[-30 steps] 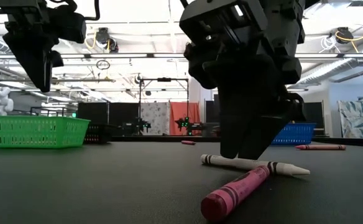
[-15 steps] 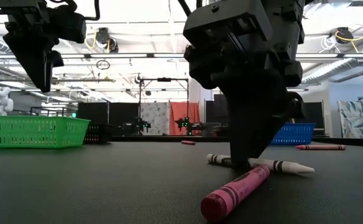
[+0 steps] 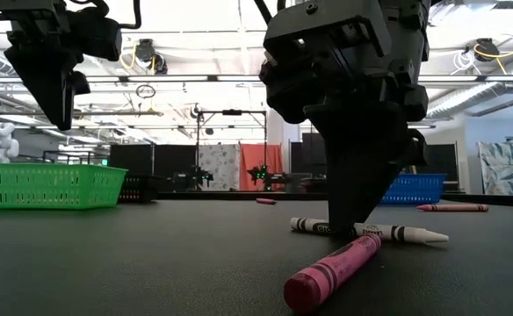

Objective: Sort crayons
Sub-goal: Put the white crayon into the blue bin

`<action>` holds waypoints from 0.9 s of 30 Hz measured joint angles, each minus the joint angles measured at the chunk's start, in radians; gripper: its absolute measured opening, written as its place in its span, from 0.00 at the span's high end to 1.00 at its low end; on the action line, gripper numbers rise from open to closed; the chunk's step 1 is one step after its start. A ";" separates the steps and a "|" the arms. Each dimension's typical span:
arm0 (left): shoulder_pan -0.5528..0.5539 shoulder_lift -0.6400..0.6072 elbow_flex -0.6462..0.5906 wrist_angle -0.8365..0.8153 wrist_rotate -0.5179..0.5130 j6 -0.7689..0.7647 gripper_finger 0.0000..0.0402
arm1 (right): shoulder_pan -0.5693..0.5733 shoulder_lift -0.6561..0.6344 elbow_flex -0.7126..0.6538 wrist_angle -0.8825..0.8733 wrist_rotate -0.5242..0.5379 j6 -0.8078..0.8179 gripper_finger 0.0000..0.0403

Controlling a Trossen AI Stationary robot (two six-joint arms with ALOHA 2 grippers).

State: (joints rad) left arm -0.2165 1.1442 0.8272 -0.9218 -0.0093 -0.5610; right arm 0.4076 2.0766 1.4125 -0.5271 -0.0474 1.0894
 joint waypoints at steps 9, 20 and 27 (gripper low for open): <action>0.000 0.000 0.000 -0.001 0.000 0.000 0.78 | -0.014 0.014 0.161 -0.223 -0.002 -0.164 0.99; -0.023 0.000 0.000 -0.004 -0.013 0.070 0.78 | -0.104 -0.003 0.299 -0.521 0.149 -0.395 0.99; -0.045 0.000 0.000 -0.008 -0.060 0.072 0.78 | -0.179 -0.038 0.297 -0.606 0.182 -0.489 0.99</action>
State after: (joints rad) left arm -0.2616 1.1442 0.8272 -0.9298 -0.0692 -0.4892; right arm 0.2291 2.0383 1.7100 -1.1332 0.1346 0.6003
